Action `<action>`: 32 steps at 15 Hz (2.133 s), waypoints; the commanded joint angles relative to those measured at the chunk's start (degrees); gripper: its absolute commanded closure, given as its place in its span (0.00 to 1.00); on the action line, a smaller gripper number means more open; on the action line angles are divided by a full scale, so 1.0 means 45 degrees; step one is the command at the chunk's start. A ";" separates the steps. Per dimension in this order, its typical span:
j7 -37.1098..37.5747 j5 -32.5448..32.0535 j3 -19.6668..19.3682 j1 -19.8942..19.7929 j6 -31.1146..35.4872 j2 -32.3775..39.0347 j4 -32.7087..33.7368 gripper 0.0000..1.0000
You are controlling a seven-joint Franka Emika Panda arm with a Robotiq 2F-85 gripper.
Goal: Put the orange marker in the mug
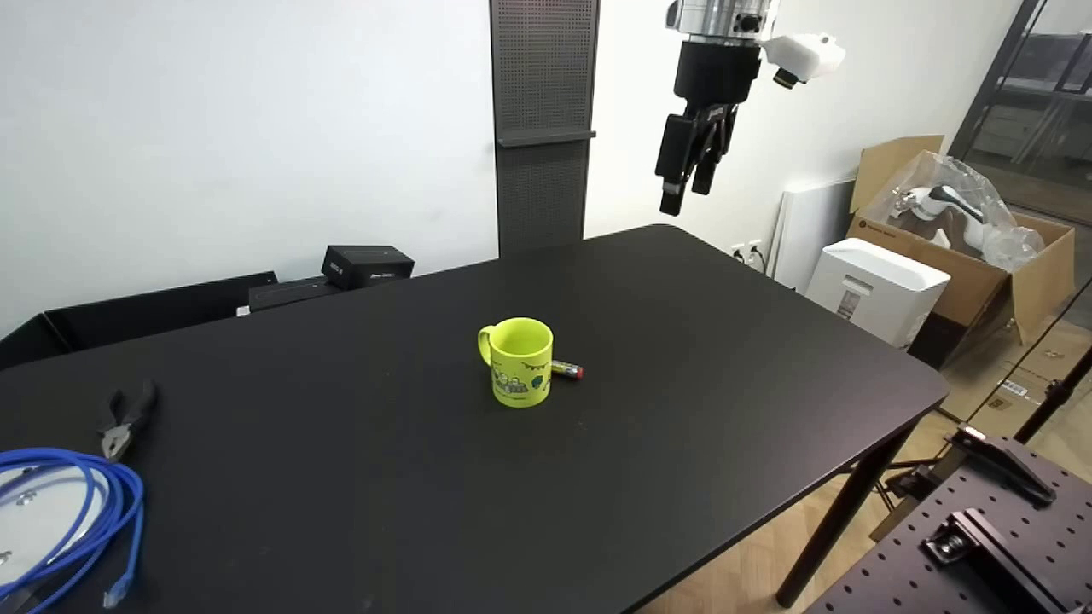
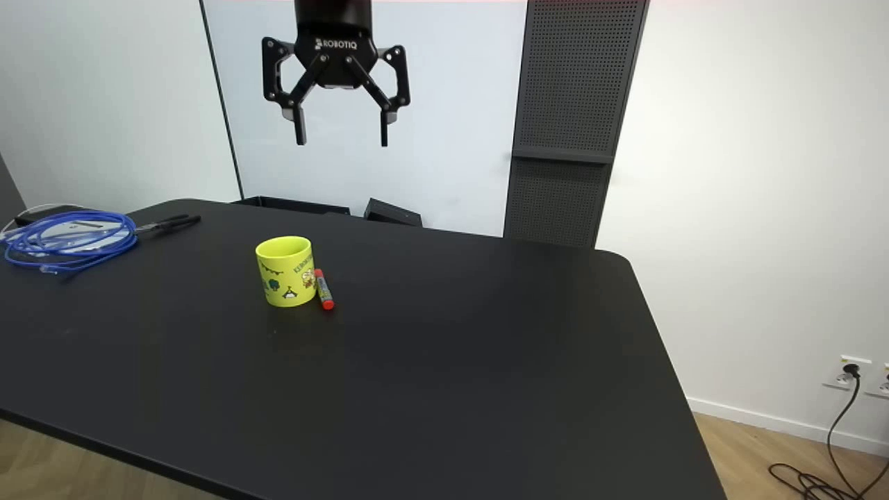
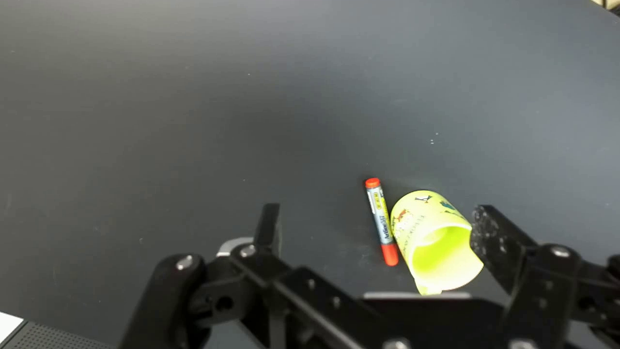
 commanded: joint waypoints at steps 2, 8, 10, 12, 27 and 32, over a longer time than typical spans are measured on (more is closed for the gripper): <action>0.0173 -0.1872 0.0494 0.0097 0.1203 0.1082 0.0056 0.00; 0.3158 -0.2668 0.1029 0.0158 0.6730 0.3076 -0.0424 0.00; 0.4295 -0.2774 0.0991 0.0218 0.8545 0.3752 -0.0504 0.00; 0.3430 -0.2387 0.1074 0.0127 0.8260 0.3595 -0.0597 0.00; -0.5735 0.1378 0.3386 -0.1520 0.6361 0.5980 0.0220 0.00; -0.6519 0.0750 0.3115 -0.1565 0.6092 0.6431 0.0529 0.00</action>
